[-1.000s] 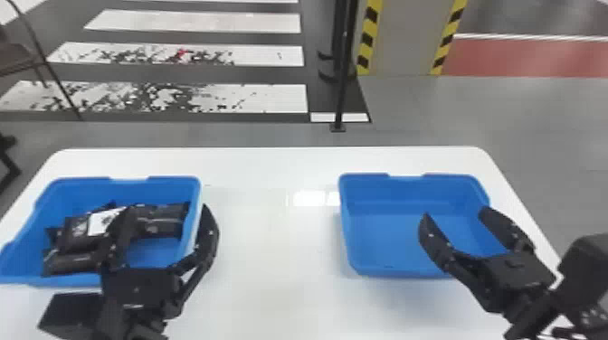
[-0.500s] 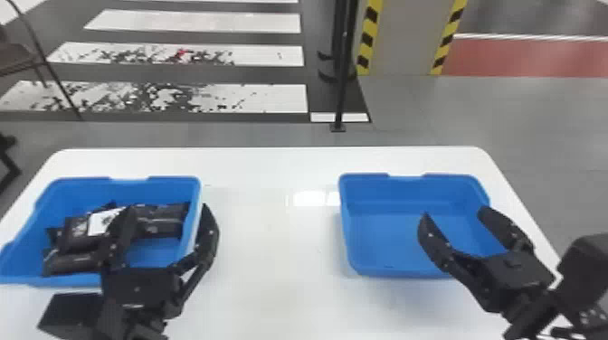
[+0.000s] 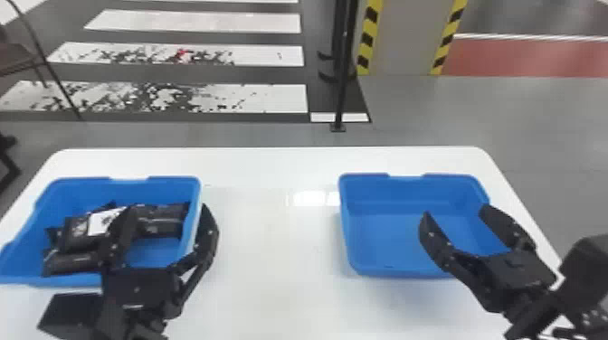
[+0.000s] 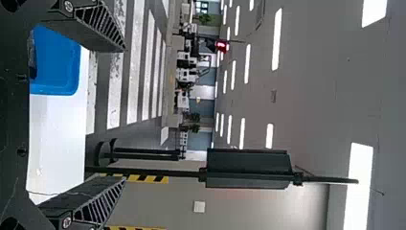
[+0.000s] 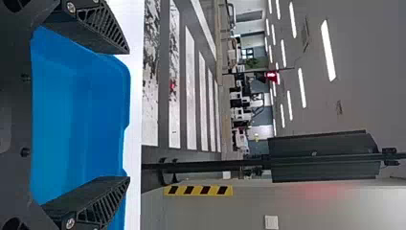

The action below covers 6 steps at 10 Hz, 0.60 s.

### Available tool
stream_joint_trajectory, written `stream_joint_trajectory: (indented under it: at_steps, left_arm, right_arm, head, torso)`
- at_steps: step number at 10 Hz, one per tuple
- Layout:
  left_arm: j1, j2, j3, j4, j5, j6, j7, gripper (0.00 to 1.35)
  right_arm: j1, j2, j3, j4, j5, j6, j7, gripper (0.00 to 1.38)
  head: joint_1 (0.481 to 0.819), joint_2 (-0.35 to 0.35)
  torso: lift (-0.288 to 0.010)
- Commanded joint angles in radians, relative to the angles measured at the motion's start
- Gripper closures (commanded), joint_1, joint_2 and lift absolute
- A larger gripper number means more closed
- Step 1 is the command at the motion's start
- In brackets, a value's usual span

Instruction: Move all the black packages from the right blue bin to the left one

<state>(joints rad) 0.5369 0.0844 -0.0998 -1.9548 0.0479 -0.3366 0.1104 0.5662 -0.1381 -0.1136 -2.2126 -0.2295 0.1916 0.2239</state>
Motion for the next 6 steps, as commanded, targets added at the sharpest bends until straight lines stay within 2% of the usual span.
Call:
stream_joint_trajectory:
  at_steps: [1,6]
  left_arm:
    - [0.001,0.0,0.0,0.0,0.004,0.0,0.0,0.09]
    - [0.001,0.0,0.0,0.0,0.004,0.003,0.0,0.09]
  right_arm:
    - [0.001,0.0,0.0,0.0,0.0,-0.005,0.0,0.09]
    - [0.003,-0.002,-0.002,0.0,0.012,-0.037,0.0,0.09]
  head:
    - [0.695,-0.035]
    - [0.695,-0.036]
  torso:
    - [-0.154]
    - [-0.154]
